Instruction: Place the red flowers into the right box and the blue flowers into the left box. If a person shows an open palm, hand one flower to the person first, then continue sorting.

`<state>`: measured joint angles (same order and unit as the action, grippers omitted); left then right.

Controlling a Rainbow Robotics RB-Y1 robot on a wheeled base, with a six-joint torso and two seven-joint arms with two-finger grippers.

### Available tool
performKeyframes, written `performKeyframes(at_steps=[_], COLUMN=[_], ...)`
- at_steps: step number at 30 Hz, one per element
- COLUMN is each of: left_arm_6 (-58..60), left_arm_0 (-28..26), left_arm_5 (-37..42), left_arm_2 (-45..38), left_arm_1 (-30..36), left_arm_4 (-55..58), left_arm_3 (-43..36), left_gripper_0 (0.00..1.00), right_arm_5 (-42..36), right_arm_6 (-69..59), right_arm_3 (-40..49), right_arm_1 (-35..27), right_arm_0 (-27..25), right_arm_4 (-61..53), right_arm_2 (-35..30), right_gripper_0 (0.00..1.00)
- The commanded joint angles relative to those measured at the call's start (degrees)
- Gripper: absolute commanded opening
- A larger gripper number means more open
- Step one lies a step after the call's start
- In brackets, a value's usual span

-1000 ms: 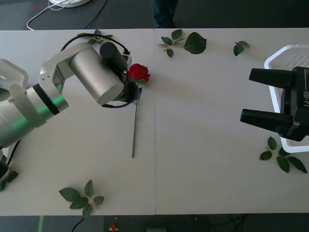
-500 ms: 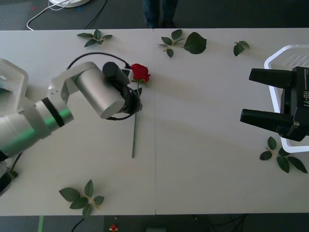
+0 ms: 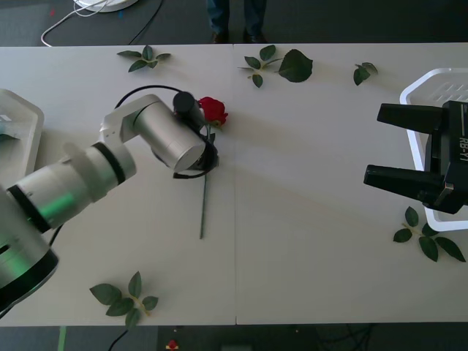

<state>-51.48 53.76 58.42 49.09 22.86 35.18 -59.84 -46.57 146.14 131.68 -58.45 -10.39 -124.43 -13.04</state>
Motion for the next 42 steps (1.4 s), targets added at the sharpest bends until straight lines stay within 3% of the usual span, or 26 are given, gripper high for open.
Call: performKeyframes(at_steps=[1,2,3,4,5,7,26,29,35,42], left_arm_6=[2.7,2.6,2.5,2.3,2.2,2.0,1.9,2.0,2.0,0.8], left_arm_0=[1.4,1.5,1.6,1.5,1.5,1.5,1.7,1.7,1.0,-6.1], left_arm_5=[-0.7,-0.7,-0.7,-0.6,-0.6,-0.3,0.8,4.8,18.7,30.2], left_arm_2=[0.7,0.7,0.7,0.7,0.7,0.7,-1.6,-6.1,-18.2,-31.7], left_arm_1=[-4.5,-4.7,-4.8,-4.8,-4.8,-4.8,-3.8,-3.0,-0.8,2.2], left_arm_4=[1.3,1.3,1.3,1.2,1.3,1.3,-0.6,-4.2,-10.0,-14.2], left_arm_3=[5.8,6.2,6.4,6.4,6.4,6.4,5.4,1.2,-15.7,-41.3], left_gripper_0=[1.0,0.94,0.8,0.54,0.34,0.02,0.0,0.0,0.0,0.0], right_arm_5=[-0.3,-0.3,-0.3,-0.3,-0.3,-0.3,-0.3,-0.3,-0.3,-0.3], right_arm_6=[2.0,2.0,2.0,2.0,2.0,2.0,2.0,2.0,2.0,2.0], right_arm_3=[0.9,0.9,0.9,0.9,0.9,0.9,0.9,0.9,0.9,0.9], right_arm_1=[-2.4,-2.4,-2.4,-2.4,-2.4,-2.4,-2.4,-2.4,-2.4,-2.4], right_arm_0=[-0.9,-0.9,-0.9,-0.9,-0.9,-0.9,-0.9,-0.9,-0.9,-0.9], right_arm_4=[-0.7,-0.7,-0.7,-0.7,-0.7,-0.7,-0.7,-0.7,-0.7,-0.7], right_arm_2=[-1.3,-1.3,-1.3,-1.3,-1.3,-1.3,-1.3,-1.3,-1.3,-1.3], right_gripper_0=[1.0,1.0,1.0,1.0,1.0,1.0,1.0,1.0,1.0,1.0])
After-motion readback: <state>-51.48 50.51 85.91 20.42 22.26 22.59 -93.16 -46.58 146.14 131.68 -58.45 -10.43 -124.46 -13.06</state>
